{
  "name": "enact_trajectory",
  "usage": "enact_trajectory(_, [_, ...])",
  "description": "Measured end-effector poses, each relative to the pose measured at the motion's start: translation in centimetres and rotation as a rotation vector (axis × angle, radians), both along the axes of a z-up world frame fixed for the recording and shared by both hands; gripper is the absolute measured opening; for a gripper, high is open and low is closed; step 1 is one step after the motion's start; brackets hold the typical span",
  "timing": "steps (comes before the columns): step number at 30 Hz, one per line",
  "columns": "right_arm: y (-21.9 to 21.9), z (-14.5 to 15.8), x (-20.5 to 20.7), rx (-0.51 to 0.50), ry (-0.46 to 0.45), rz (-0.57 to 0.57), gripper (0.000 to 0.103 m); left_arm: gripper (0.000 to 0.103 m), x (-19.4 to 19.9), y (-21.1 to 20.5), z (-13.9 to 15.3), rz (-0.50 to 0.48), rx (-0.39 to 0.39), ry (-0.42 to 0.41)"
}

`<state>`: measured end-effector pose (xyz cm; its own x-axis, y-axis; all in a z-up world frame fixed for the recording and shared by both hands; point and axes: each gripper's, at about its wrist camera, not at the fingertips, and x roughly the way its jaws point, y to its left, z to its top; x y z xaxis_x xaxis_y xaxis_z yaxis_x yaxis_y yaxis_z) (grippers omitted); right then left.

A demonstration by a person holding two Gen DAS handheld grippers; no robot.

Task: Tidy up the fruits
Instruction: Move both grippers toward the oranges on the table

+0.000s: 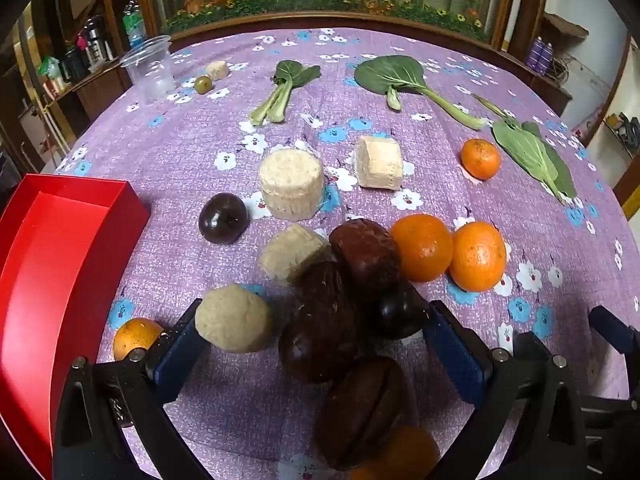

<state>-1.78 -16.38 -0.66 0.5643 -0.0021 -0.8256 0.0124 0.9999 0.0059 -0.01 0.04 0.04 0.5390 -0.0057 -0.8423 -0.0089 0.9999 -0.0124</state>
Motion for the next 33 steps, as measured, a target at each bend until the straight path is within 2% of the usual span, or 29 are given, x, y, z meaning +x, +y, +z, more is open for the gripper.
enact_trajectory(2, [0.0,0.0,-0.1,-0.001,-0.002,-0.003,0.103,0.103,-0.2,0.2,0.2,-0.004,-0.026,0.021])
enact_trajectory(5, [0.0,0.1,-0.2,0.000,-0.001,-0.012,0.102,0.095,-1.3,0.8,1.2,-0.010,-0.119,0.036])
enact_trajectory(8, [-0.1,0.6,-1.2,-0.002,-0.026,-0.019,0.100,0.092,-3.5,1.8,3.0,-0.004,-0.164,-0.021])
enact_trajectory(9, [-0.2,1.4,-2.3,-0.005,-0.065,-0.019,0.100,0.092,-4.3,2.0,3.7,-0.004,-0.161,-0.051])
enact_trajectory(15, [-0.2,3.5,-5.1,0.028,-0.148,-0.040,0.100,0.092,-9.7,3.3,7.4,0.012,-0.119,-0.232])
enact_trajectory(16, [0.0,3.8,-5.7,0.037,-0.164,-0.041,0.100,0.092,-9.7,3.3,7.6,0.021,-0.133,-0.243])
enact_trajectory(21, [0.8,5.3,-8.3,0.077,-0.244,-0.046,0.100,0.093,-13.2,4.7,9.5,0.049,-0.070,-0.344])
enact_trajectory(23, [1.7,6.1,-9.7,0.074,-0.293,-0.035,0.100,0.093,-14.1,5.3,9.9,0.052,-0.045,-0.367])
enact_trajectory(28, [2.8,6.9,-11.0,0.059,-0.340,-0.006,0.100,0.093,-15.9,6.5,9.9,0.068,0.006,-0.370])
enact_trajectory(33, [3.7,7.0,-11.8,0.060,-0.341,0.021,0.100,0.093,-17.0,7.3,9.4,0.078,0.062,-0.371])
